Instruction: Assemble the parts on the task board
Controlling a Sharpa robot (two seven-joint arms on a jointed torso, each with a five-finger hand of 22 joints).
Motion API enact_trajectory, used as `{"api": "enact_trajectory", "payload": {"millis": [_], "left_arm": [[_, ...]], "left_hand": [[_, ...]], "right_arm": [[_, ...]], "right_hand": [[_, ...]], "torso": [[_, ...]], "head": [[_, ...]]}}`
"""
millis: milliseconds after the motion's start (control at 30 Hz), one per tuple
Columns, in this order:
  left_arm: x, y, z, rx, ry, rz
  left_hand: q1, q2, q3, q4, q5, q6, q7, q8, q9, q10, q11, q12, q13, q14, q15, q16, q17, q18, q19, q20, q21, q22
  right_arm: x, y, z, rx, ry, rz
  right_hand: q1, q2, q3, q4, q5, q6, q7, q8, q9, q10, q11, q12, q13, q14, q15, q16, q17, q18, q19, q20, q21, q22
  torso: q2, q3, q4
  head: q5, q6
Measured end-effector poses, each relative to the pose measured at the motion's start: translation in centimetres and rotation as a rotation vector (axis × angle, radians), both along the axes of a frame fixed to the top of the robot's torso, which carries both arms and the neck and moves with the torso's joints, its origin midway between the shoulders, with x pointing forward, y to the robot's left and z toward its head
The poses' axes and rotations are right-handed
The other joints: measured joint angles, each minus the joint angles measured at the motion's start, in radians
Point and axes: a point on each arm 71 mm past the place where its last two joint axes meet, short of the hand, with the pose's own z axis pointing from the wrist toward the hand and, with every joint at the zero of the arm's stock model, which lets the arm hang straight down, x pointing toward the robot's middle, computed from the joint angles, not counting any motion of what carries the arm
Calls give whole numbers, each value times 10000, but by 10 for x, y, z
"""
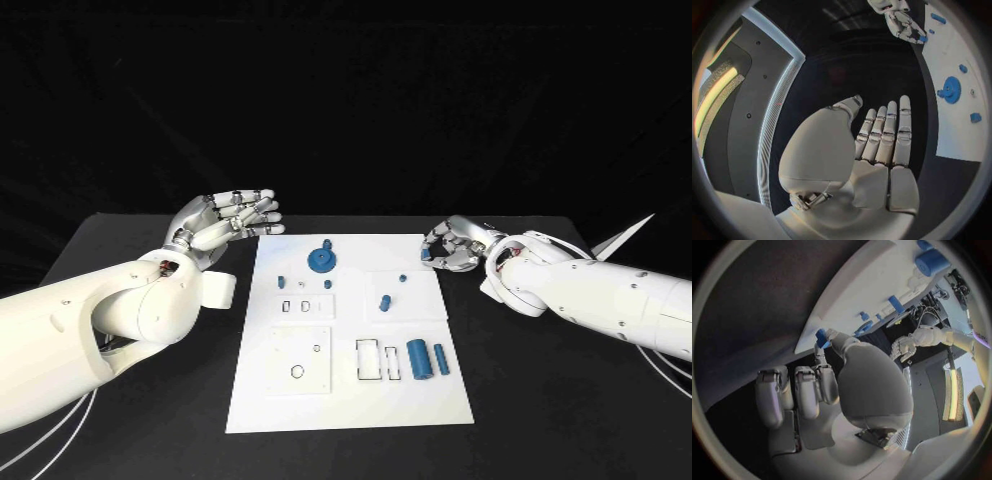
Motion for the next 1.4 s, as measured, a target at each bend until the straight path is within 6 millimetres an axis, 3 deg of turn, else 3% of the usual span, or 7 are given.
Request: {"api": "enact_trajectory", "payload": {"millis": [233,400,467,533,800,1033,1400], "left_arm": [[0,1,0,6,5,13],[1,2,0,15,6,37],[1,2,0,21,9,49],[1,2,-1,26,14,55],[2,0,-1,13,23,6],[3,-1,-2,11,42,-17],[4,-1,-2,17,73,-32]], "left_hand": [[0,0,0,0,0,0,0,0,0,0,0,0,0,0,0,0,1,0,0,0,0,0],[0,0,0,0,0,0,0,0,0,-2,0,0,0,0,0,0,31,0,0,0,0,0],[0,0,0,0,0,-1,0,0,0,-2,0,0,0,0,0,0,31,0,0,0,0,0],[0,0,0,0,0,-1,0,0,0,-2,0,0,0,0,0,0,32,0,0,0,0,1],[0,0,0,0,0,0,0,0,-1,-2,0,0,0,0,0,0,37,-1,0,0,0,1],[-1,0,0,0,0,-1,0,0,0,-2,0,0,0,0,0,0,39,0,0,0,0,1],[-1,1,0,0,0,-1,0,0,0,-1,0,0,0,0,0,0,42,0,0,0,0,1]], "right_arm": [[-5,9,4,182,-187,-100],[-10,27,18,401,-315,-104],[-14,40,26,458,-414,-41],[-18,53,32,493,-494,59],[-40,133,44,751,-739,891],[-56,181,36,708,-529,1376],[-74,214,8,420,-39,1764]], "right_hand": [[0,0,110,-110,0,17,-17,0,0,-8,-9,-2,0,-69,-70,0,0,0,1,-2,0,0],[-1,0,112,-112,0,7,-15,2,0,-9,-9,-9,0,-69,-69,0,0,0,51,-52,0,0],[6,7,222,-222,-1,-170,-20,179,1,-9,-9,-9,0,-69,-69,0,0,0,51,-52,0,0],[128,129,222,-222,-1,-272,-14,187,0,-9,-9,-9,0,-69,-69,0,0,0,51,-52,0,0],[127,130,222,-222,-1,-271,-14,189,0,-9,-9,-122,0,-68,-68,0,0,0,51,-51,0,0],[127,130,222,-222,-1,-271,-13,191,0,-9,-9,-122,0,-68,-68,0,0,0,51,-51,0,0],[126,131,222,-222,-1,-271,-13,192,0,-9,-9,-122,0,-68,-68,0,0,0,51,-51,0,0]], "torso": [[-7,-1,-9],[-31,-5,-28],[-45,-12,-35],[-58,-12,-43],[-112,-32,-76],[-129,-43,-82],[-117,-43,-92]], "head": [[33,11],[66,27],[105,28],[156,20],[444,6],[505,-64],[629,-171]]}}
